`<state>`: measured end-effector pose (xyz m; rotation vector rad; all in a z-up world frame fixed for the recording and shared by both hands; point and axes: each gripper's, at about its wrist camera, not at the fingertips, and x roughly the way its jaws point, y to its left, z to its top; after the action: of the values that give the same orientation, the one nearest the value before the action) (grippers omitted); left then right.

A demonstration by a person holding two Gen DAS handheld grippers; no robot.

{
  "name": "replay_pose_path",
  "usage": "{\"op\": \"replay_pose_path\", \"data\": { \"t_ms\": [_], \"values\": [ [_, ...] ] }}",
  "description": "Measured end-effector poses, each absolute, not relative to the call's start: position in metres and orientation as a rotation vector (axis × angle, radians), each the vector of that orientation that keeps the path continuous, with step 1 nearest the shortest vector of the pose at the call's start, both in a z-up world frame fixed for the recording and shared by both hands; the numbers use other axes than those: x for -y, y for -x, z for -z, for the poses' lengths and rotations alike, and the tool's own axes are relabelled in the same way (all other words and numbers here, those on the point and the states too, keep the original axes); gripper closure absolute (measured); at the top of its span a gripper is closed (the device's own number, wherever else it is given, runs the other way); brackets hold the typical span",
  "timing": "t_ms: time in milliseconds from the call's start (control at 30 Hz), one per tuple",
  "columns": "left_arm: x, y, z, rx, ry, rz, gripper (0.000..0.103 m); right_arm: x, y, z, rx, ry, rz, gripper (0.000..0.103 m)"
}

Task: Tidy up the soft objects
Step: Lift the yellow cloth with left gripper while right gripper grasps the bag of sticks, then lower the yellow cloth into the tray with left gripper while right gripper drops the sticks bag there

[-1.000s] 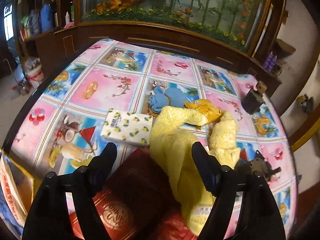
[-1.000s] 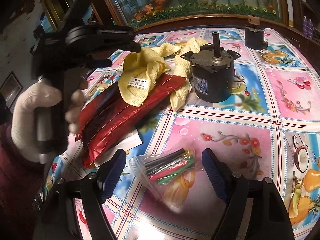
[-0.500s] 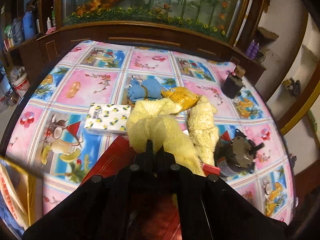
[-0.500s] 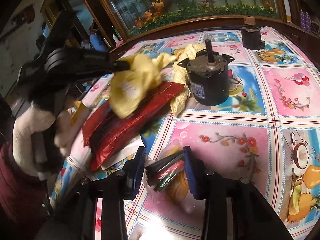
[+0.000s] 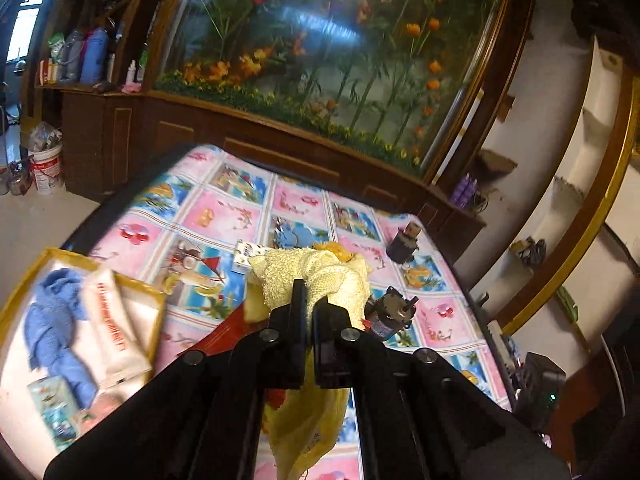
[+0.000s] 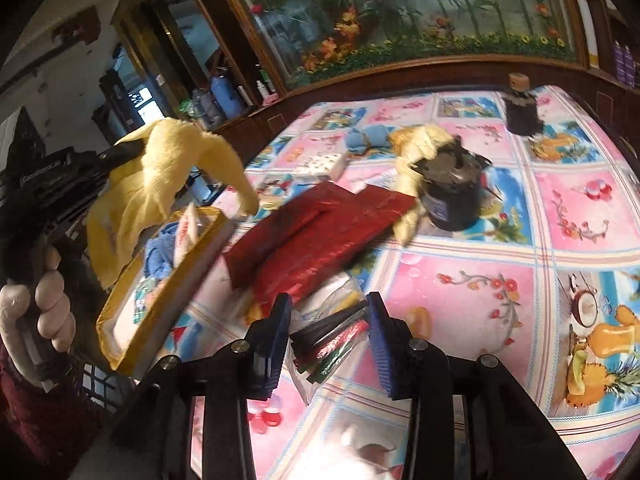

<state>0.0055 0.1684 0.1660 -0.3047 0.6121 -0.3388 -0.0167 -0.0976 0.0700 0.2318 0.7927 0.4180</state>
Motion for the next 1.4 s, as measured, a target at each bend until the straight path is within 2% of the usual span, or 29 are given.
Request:
{"op": "replay_pose_path", "data": {
  "t_ms": [300, 700, 933, 1200, 1333, 1367, 1400],
  "values": [
    [-0.252, 0.064, -0.169, -0.539, 0.336, 0.157, 0.103, 0.026, 0.021, -0.101, -0.785, -0.177, -0.602, 0.065],
    [-0.333, 0.082, -0.104, -0.625, 0.364, -0.107, 0.103, -0.101, 0.006, -0.098, -0.867, -0.082, -0.804, 0.065],
    [-0.363, 0.072, -0.062, -0.746, 0.417, -0.239, 0.101, -0.172, 0.009, -0.082, -0.932, -0.003, -0.905, 0.065],
    [-0.373, 0.091, -0.069, -0.693, 0.480, -0.214, 0.089, -0.221, 0.019, -0.054, -0.985, 0.085, -0.956, 0.064],
    [-0.371, 0.098, -0.081, -0.660, 0.468, -0.227, 0.083, -0.226, 0.024, -0.043, -1.008, 0.101, -0.962, 0.060],
    [-0.370, 0.099, -0.085, -0.650, 0.462, -0.228, 0.080, -0.226, 0.025, -0.042, -1.005, 0.103, -0.956, 0.055],
    [-0.368, 0.100, -0.088, -0.637, 0.454, -0.228, 0.065, -0.223, 0.025, -0.042, -1.002, 0.101, -0.953, 0.051]
  ]
}}
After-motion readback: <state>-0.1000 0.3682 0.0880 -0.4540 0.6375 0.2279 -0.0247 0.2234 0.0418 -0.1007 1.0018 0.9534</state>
